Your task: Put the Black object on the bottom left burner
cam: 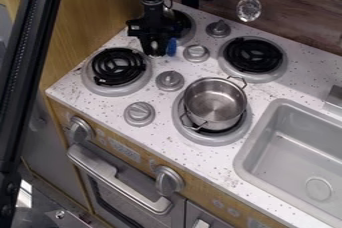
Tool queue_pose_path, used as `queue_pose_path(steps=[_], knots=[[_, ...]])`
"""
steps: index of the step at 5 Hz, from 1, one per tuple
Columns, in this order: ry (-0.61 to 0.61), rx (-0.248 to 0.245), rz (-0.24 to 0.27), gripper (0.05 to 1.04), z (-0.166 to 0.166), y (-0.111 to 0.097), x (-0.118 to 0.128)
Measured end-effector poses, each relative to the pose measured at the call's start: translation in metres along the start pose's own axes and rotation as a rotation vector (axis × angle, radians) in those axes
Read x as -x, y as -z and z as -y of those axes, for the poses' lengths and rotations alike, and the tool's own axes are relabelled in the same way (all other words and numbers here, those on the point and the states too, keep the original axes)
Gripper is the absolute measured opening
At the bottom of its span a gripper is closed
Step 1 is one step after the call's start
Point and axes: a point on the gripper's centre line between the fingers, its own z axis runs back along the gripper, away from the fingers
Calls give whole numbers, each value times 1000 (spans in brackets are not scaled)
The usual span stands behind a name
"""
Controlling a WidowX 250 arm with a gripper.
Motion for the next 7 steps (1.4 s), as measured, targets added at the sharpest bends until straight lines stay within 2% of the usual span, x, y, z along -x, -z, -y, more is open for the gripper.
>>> queue_pose_path(steps=[1, 2, 3, 4, 5, 7], knots=[[11, 0, -2, 215, 0, 0, 0], [16, 3, -2, 204, 0, 1, 4], [-2, -13, 34, 204, -6, -15, 9], [-87, -45, 64, 204, -34, -39, 16], [-171, -63, 12, 204, -71, -25, 33], [-180, -65, -45, 239, -83, -14, 51]])
